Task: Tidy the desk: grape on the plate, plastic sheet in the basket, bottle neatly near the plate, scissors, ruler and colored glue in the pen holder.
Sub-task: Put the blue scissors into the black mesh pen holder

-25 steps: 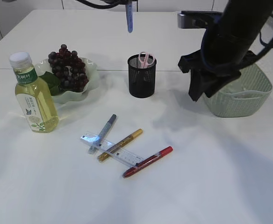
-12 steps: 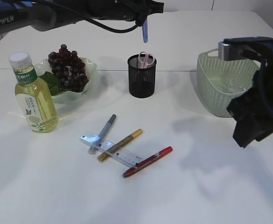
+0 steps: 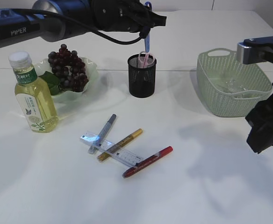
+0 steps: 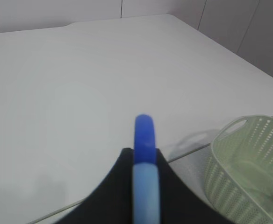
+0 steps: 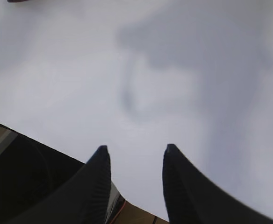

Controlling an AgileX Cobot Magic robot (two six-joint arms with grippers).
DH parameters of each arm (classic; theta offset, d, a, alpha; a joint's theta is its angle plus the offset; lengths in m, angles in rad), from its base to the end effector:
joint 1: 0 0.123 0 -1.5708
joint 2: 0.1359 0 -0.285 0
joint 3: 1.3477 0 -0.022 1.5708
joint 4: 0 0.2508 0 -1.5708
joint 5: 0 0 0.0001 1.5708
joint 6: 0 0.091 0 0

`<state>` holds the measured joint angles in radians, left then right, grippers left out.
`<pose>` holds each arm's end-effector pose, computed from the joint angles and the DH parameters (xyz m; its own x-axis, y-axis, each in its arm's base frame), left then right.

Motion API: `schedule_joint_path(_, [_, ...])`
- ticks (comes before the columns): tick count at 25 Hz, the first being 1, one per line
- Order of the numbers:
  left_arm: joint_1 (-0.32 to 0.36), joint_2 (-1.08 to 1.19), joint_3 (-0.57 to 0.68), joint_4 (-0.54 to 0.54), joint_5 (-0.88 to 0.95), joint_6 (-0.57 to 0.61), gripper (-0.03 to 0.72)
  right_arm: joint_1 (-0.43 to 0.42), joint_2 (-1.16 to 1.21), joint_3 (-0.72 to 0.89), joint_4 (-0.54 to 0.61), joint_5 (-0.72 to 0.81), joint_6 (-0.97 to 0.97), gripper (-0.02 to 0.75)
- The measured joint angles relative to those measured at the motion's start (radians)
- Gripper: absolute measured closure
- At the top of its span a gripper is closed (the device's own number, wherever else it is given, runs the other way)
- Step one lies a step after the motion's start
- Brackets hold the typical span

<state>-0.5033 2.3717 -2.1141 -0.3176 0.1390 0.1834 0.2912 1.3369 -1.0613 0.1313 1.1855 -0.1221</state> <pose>0.4950 -0.2771 0.2438 -0.3266 0.0305 -0.9447 0.4794 0.8667 -0.1378 0.2271 0.0796 0.2927 -0.9140 -0.3490 -0.2067 -0.3753 0.9210 0.1042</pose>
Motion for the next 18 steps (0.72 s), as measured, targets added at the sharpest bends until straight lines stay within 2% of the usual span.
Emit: schedule_joint_path(18, [0.0,0.01,0.0,0.014,0.065,0.002,0.643,0.0,0.0,0.002,0.024,-0.002,0.0,0.426])
